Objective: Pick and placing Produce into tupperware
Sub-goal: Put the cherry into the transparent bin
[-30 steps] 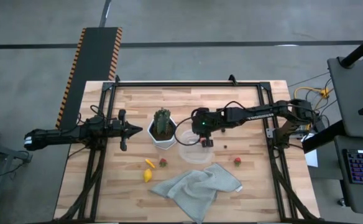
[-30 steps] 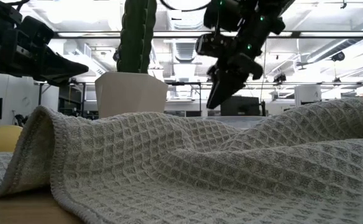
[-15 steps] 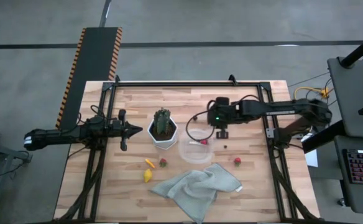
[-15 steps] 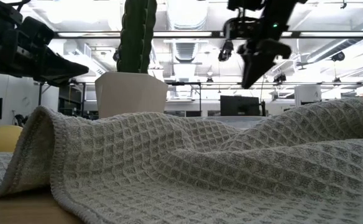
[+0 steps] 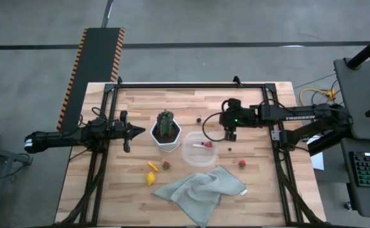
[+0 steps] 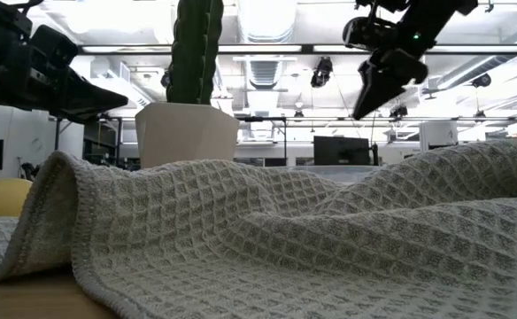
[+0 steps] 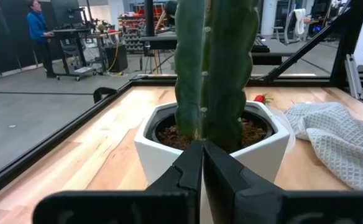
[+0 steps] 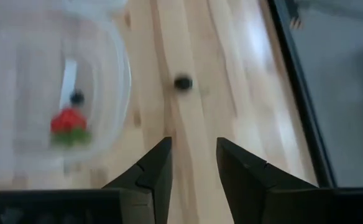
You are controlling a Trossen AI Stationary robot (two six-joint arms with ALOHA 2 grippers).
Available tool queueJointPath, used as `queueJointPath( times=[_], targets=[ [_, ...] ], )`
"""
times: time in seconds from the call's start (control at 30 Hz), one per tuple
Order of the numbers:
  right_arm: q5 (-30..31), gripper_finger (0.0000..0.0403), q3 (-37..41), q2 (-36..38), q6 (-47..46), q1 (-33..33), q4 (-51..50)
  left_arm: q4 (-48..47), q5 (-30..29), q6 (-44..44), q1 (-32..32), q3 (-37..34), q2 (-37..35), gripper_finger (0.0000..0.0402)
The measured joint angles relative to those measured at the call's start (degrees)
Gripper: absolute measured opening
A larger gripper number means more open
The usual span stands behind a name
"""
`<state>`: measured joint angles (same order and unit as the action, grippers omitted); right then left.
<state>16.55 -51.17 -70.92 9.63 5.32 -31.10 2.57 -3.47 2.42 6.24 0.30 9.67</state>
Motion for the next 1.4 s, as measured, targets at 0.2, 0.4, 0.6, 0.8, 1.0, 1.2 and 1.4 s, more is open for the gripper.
queueJointPath(
  times=[0.2, 0.4, 0.6, 0.8, 1.0, 1.2, 1.4],
  targets=[
    [-3.2, 0.0114, 2.5, -3.8, 6.3, 2.7, 13.5, 0.0, -0.1, 0.0, 0.0, 0.0, 0.0, 0.0000],
    [-15.1, 0.0128, -0.4, -11.8, 10.5, 11.8, 13.4, 0.0, -0.3, 0.0, 0.0, 0.0, 0.0, 0.0000],
    [-22.8, 0.0162, -4.4, -18.1, 17.9, 16.6, 13.4, 0.0, -0.4, -0.4, 0.0, 0.0, 0.1, 0.0000],
    [-24.1, 0.0201, -7.8, -22.9, 23.7, 16.7, 12.8, 0.0, -0.5, -0.5, 0.0, 0.0, 0.1, 0.0000],
    [-24.1, 0.0215, -10.2, -25.4, 20.2, 16.7, 12.2, 0.0, -0.5, -0.5, 0.0, 0.0, 0.0, 0.0000],
    [-24.1, 0.0215, -10.4, -28.5, 19.7, 16.7, 12.7, -0.1, -1.4, -0.5, 0.0, 0.0, 0.2, 0.0000],
    [-24.1, 0.0215, -10.8, -32.1, 19.3, 16.7, 13.7, -0.1, -1.6, -0.5, 0.0, 0.0, 0.4, 0.0000]
  ],
)
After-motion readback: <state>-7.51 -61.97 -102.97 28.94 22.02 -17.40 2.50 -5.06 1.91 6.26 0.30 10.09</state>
